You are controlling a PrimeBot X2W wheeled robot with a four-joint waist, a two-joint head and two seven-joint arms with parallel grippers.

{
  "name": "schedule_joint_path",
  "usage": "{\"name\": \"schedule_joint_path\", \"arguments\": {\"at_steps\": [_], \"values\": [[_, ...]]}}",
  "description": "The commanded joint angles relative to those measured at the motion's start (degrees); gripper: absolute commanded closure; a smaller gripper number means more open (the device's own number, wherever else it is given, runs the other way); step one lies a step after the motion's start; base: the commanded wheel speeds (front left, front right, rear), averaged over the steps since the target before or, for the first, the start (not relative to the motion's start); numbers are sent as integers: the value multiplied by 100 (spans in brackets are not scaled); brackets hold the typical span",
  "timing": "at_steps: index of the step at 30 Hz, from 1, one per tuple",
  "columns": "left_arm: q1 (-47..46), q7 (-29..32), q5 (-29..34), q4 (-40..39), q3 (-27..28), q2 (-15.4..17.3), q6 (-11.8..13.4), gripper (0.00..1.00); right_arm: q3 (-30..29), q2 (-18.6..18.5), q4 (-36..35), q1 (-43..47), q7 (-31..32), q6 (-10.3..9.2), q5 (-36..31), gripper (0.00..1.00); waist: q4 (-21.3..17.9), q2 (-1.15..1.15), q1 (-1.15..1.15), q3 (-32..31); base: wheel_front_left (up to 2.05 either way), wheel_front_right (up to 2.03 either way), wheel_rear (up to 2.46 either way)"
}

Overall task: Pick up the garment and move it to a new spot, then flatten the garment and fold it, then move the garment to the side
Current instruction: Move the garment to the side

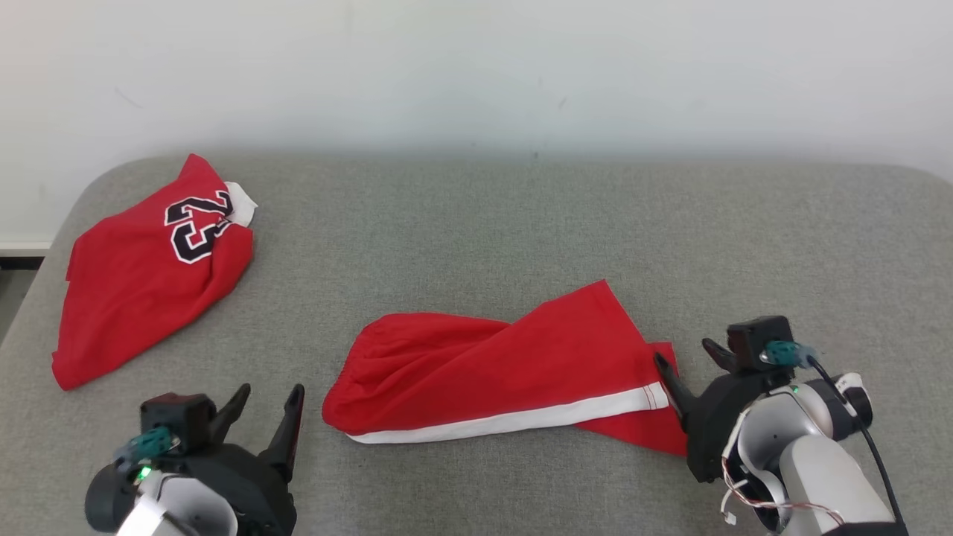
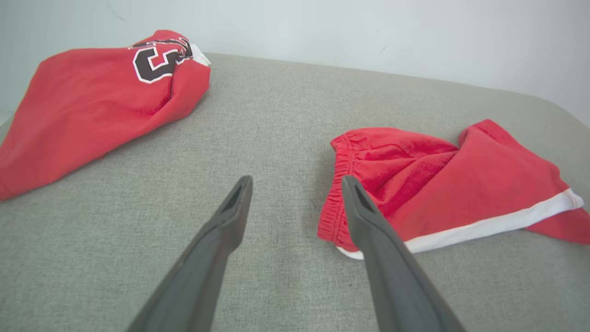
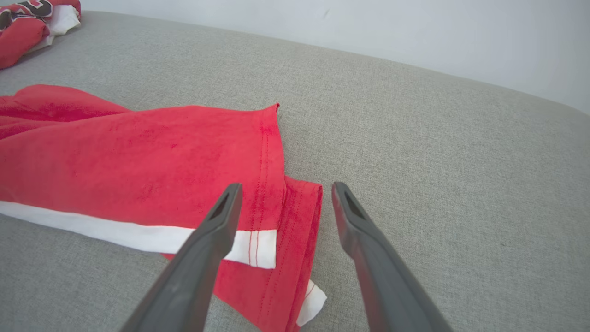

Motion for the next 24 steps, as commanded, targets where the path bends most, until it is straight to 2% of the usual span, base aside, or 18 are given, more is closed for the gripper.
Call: {"name": "schedule_joint_path", "arguments": {"at_steps": [1, 6, 10, 14, 20, 24], "values": [[102, -91, -28, -46, 59, 24, 36, 0, -43, 15, -49, 95, -66, -10, -34, 0, 26, 0, 0, -33, 0, 0, 0], [355, -991, 60, -370, 293, -65, 166, 0, -280, 56, -352, 390, -542, -10, -62, 0, 53, 0, 0, -92, 0, 0, 0], [518, -1409, 144, -614, 461, -167, 175, 0, -397, 113, -490, 606, -1046, -10, -2, 0, 69, 0, 0, -135, 0, 0, 0], [736, -1501, 362, -992, 865, -341, 204, 0, -458, 125, -586, 831, -1711, -10, 26, 0, 48, 0, 0, -156, 0, 0, 0], [1207, -1505, 890, -1343, 1332, -572, -63, 0, -486, 132, -628, 1122, -2648, -10, 115, 0, 41, 0, 0, -187, 0, 0, 0], [1461, -1506, 1214, -1386, 1595, -759, -139, 0, -473, 134, -654, 1282, -2904, -10, 188, 0, 18, 0, 0, -200, 0, 0, 0]]}}
